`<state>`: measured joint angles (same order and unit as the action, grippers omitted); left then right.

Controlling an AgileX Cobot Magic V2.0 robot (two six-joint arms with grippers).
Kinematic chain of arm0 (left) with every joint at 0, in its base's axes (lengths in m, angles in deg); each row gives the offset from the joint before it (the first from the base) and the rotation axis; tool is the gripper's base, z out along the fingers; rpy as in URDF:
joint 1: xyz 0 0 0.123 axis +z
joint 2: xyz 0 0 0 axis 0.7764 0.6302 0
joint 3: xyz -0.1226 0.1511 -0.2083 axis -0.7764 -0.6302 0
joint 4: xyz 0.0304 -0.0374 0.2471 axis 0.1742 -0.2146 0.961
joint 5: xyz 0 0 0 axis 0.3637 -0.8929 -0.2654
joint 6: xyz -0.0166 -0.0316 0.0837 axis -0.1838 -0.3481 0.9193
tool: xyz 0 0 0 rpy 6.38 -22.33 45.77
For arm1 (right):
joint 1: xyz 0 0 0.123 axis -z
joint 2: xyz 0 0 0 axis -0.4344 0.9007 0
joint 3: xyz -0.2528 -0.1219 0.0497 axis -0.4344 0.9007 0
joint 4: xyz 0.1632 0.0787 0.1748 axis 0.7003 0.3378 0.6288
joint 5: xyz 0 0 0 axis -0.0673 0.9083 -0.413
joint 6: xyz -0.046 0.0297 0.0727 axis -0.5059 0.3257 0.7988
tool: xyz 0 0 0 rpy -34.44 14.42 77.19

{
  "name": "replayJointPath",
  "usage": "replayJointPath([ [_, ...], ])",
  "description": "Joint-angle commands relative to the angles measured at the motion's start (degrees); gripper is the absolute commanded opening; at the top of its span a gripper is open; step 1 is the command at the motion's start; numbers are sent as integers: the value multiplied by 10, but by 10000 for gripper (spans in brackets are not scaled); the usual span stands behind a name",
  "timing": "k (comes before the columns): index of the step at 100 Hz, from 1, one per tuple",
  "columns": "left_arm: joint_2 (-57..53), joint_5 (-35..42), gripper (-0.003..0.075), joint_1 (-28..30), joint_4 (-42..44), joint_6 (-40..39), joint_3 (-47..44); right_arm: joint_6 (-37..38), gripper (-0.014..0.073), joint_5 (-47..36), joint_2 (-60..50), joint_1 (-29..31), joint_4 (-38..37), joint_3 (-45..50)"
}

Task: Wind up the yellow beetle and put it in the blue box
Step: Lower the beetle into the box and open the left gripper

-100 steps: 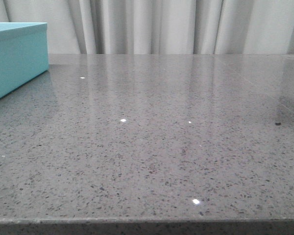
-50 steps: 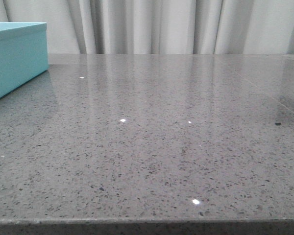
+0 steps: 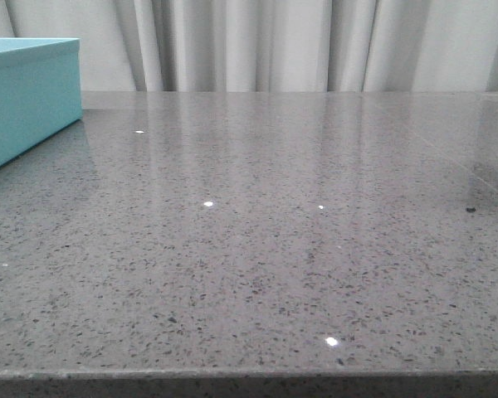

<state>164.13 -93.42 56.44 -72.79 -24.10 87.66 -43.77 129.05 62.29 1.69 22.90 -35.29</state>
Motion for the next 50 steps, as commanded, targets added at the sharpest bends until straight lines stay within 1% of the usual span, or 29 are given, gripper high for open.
replayJointPath([
  [1, -33, -14, 424, 1, -5, -4, 20, -3, 487, -34, -14, 1, -8, -14],
  [11, -42, -11, 423, 1, -9, -4, 25, -4, 487, -31, -16, 1, -8, -14],
  [31, -98, 30, 422, 1, -40, 13, 25, -21, 487, -31, -42, 1, -10, -14],
  [43, -147, 68, 417, 2, -47, 16, 12, -21, 487, -46, -72, 1, -45, -14],
  [50, -177, 92, 397, 2, -56, 22, -5, -21, 487, -52, -90, 1, -67, -14],
])
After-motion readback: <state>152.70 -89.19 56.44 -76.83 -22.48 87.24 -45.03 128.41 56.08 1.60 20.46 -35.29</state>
